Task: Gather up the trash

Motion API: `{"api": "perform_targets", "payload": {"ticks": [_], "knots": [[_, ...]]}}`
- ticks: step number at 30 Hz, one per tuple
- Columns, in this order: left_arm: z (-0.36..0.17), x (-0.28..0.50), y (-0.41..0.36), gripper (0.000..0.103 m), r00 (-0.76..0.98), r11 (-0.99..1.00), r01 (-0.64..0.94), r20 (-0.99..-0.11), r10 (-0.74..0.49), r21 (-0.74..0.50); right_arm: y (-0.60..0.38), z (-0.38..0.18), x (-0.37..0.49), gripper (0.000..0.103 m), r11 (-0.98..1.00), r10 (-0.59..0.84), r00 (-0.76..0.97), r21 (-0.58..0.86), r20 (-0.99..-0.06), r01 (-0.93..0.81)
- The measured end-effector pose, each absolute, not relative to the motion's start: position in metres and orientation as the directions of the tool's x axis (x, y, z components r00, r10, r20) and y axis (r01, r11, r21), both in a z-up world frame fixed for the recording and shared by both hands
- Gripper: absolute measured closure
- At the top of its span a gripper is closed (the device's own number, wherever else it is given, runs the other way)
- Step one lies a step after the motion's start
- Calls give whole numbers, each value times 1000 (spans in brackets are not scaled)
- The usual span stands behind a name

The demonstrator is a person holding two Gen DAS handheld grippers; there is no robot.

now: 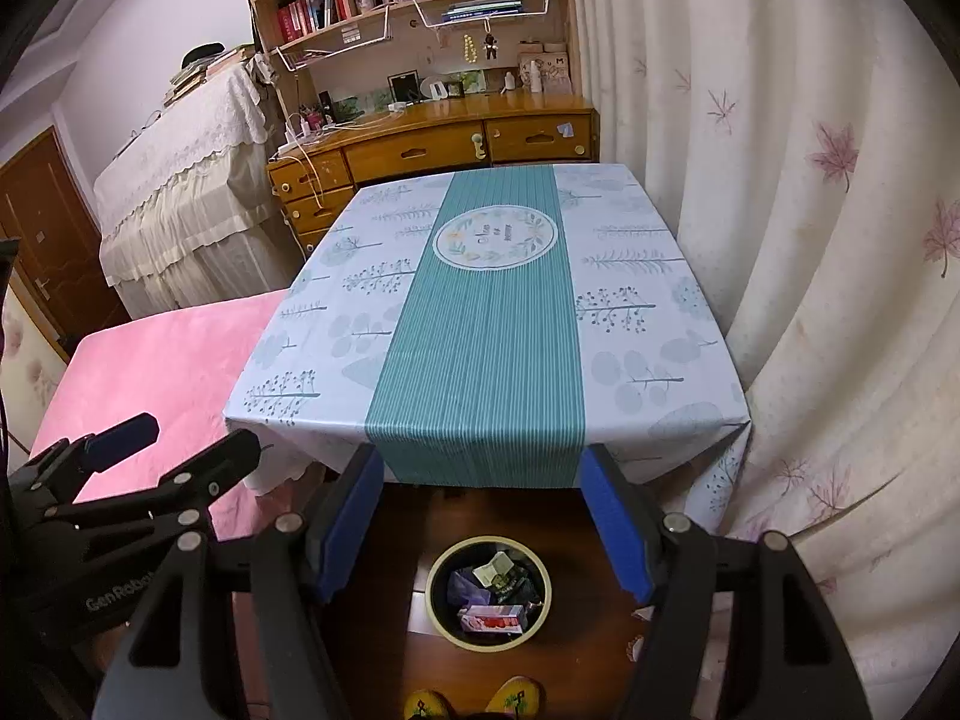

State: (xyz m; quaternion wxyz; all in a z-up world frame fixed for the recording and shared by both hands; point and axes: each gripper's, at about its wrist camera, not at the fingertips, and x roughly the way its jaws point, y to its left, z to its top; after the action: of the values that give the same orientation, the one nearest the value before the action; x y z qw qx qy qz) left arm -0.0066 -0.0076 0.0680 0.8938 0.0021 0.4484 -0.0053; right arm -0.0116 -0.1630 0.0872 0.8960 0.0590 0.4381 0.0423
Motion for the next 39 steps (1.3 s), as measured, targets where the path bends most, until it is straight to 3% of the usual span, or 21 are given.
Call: {"api": "perform_targets", "payload": {"ticks": [39], "knots": [[54, -14, -9, 13, 568, 1000, 18, -823, -15, -6, -166, 76, -26, 34, 987, 139, 590, 160, -796, -17]]}}
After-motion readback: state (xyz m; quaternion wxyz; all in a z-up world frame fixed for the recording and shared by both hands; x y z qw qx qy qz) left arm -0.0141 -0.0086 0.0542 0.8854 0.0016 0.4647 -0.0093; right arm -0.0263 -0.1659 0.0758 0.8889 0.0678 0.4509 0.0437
